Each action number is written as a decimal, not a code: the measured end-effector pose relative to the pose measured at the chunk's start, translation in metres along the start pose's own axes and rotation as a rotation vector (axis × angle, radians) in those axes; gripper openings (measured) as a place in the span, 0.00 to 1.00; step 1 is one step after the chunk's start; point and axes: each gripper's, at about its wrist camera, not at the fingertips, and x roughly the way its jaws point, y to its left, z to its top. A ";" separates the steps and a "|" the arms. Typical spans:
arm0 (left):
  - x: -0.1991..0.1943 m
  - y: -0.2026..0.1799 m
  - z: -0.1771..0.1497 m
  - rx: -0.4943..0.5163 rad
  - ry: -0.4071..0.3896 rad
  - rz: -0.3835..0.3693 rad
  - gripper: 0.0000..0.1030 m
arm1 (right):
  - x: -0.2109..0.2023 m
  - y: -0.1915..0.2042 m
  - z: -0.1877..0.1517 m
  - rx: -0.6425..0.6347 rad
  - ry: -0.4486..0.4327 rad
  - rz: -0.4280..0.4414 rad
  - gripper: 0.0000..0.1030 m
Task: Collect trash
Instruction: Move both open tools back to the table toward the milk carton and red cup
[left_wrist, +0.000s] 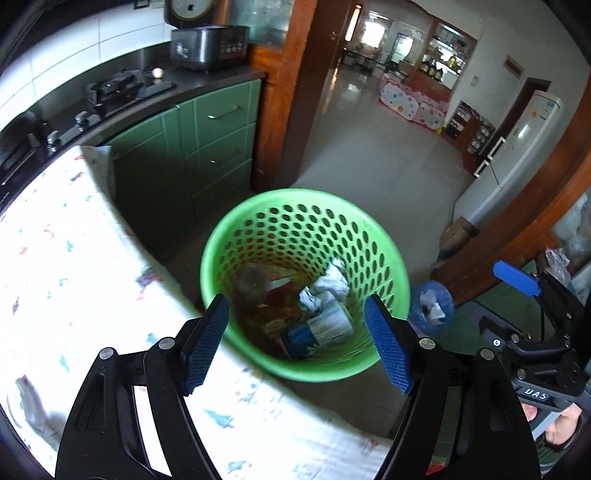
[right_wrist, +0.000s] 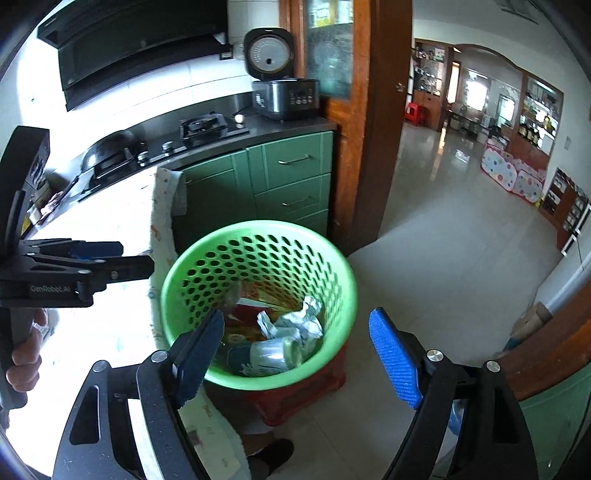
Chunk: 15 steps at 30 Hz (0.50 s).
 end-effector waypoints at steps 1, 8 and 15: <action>-0.008 0.004 -0.003 0.001 -0.011 0.014 0.72 | -0.001 0.004 0.001 -0.006 -0.003 0.005 0.78; -0.051 0.041 -0.024 -0.035 -0.056 0.062 0.73 | -0.009 0.048 0.003 -0.051 -0.022 0.065 0.79; -0.090 0.084 -0.052 -0.084 -0.082 0.121 0.74 | -0.016 0.096 0.001 -0.111 -0.035 0.129 0.80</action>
